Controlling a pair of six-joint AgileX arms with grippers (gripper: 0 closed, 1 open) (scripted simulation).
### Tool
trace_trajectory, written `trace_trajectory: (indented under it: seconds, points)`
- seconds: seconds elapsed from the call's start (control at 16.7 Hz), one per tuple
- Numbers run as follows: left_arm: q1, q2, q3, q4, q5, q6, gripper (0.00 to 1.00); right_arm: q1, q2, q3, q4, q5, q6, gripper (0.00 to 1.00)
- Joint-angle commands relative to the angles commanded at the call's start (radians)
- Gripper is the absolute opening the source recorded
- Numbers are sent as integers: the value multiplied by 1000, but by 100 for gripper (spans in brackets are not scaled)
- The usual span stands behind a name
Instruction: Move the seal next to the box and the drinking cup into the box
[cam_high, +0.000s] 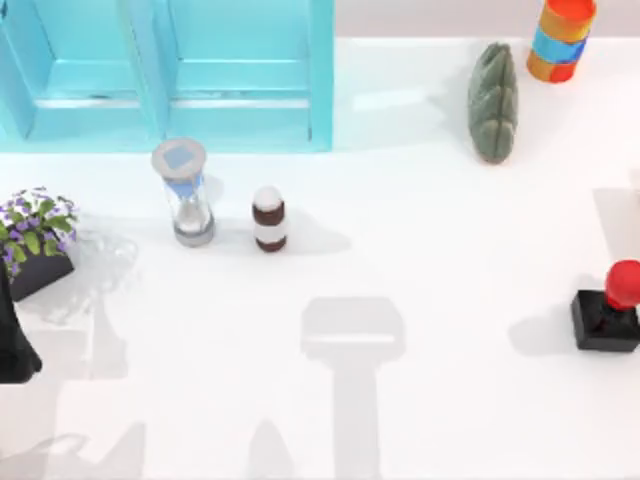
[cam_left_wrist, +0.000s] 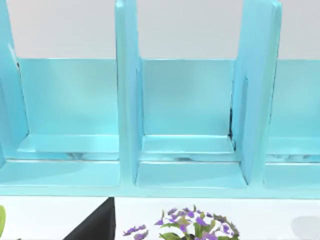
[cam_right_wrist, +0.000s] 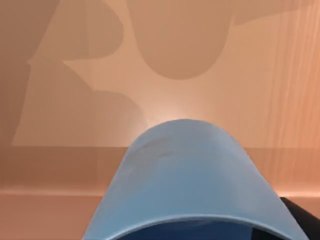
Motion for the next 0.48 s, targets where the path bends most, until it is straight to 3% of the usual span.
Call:
trace_trajectory:
  seconds: [0.48]
  points:
    - [0,0,0,0,0,0,100,14,19,-102,125,0,14,0]
